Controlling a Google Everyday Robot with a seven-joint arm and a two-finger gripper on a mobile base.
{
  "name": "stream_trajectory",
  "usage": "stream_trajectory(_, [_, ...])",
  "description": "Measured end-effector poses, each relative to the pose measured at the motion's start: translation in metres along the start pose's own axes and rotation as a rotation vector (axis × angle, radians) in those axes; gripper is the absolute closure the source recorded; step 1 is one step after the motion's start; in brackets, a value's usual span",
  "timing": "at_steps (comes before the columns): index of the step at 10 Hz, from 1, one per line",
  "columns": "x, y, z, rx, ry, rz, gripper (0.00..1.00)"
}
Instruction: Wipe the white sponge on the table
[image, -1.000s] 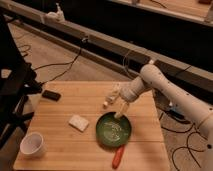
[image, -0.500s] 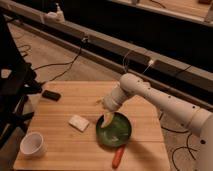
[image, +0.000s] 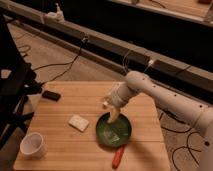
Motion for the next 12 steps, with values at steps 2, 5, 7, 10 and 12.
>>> stream_trajectory(2, [-0.009,-0.003,0.009,0.013,0.010,0.016,0.20])
stream_trajectory(5, [-0.040,0.001,0.028,-0.005,-0.032,-0.003,0.20])
stream_trajectory(7, [-0.065,0.006,0.054,-0.055,-0.061,-0.035,0.20])
stream_trajectory(10, [-0.085,0.004,0.085,-0.100,-0.088,-0.067,0.20])
stream_trajectory(12, [-0.089,-0.005,0.103,-0.113,-0.090,-0.078,0.20])
